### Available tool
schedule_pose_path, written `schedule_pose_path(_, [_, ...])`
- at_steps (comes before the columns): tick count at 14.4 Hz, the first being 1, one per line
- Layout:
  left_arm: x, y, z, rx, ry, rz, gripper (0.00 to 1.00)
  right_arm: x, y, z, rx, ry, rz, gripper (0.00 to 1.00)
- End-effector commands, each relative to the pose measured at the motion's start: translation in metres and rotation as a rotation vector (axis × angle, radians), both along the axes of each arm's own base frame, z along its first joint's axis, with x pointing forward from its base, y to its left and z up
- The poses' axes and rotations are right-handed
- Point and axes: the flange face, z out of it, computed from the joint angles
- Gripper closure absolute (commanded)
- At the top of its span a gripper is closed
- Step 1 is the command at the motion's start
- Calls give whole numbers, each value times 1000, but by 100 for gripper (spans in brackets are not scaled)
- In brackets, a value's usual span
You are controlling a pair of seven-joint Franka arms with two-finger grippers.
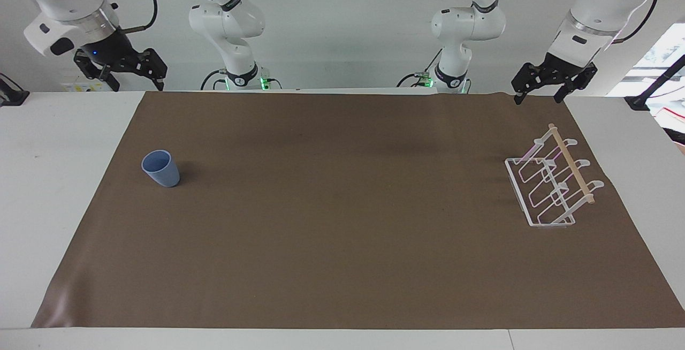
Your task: Hang cup on cup holder
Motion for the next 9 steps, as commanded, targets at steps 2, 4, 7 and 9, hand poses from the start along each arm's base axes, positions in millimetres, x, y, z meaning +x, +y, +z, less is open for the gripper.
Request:
schedule_pose_path(2, [-5,-1,-3,-8,4,-16,0,-7,2,2,18,5,-2,0])
schedule_pose_path(4, [-6,-1,-4,-7,15,-14,0,-13,-10,-14,30,20,36,0])
schedule_pose_path(7, [-5,0,-7,-7,13,-11,0,5,-42,-68,23,-44,28,0])
schedule_pose_path(9, [-6,2,-6,-8,9,-11,0,19,-58,-109,22,-59,55,0])
